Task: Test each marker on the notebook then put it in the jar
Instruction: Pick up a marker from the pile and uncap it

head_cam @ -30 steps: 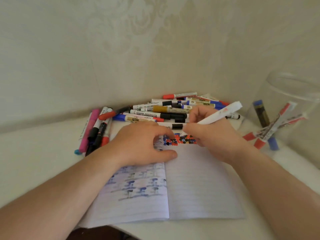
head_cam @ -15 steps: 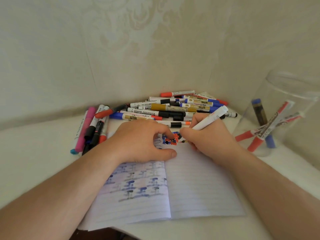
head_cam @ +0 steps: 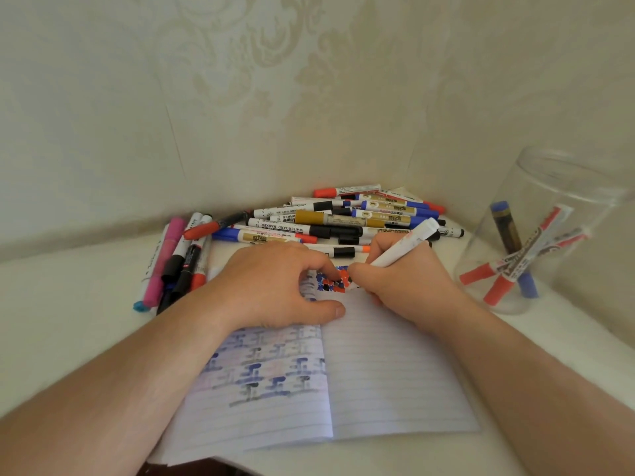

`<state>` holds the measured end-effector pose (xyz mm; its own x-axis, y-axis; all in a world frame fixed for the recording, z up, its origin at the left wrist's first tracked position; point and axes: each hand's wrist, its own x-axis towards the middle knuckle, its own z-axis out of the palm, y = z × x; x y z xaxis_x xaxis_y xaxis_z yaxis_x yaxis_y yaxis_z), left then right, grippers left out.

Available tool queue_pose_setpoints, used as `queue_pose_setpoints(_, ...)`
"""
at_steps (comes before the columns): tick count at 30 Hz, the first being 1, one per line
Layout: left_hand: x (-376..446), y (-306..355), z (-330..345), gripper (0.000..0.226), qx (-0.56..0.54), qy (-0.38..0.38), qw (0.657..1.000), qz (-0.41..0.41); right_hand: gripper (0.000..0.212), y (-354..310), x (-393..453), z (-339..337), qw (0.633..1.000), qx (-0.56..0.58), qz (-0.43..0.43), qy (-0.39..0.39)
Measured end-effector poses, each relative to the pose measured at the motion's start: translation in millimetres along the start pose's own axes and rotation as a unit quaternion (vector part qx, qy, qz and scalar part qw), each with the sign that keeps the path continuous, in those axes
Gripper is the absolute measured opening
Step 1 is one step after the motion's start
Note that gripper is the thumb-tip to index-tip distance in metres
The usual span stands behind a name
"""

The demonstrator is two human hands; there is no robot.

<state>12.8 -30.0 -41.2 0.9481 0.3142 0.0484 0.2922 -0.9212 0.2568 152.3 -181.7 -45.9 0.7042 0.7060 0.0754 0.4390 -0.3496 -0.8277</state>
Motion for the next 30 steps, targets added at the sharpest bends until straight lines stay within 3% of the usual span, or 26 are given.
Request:
queue_pose_setpoints(5, -0.6, -0.9, 0.4, 0.05, 0.0, 0.004, 1.0, 0.0, 0.029, 0.7, 3.0, 3.1, 0.999, -0.045, -0.009, 0.016)
queue_pose_setpoints(10, -0.8, 0.6, -0.6, 0.051, 0.005, -0.003, 1.0, 0.0, 0.028, 1.9, 2.3, 1.5, 1.0, -0.003, -0.008, 0.019)
queue_pose_setpoints(30, -0.8, 0.1, 1.1, 0.052, 0.013, 0.001, 1.0, 0.006, 0.028, 3.7, 5.3, 2.1, 0.999, -0.032, -0.003, 0.002)
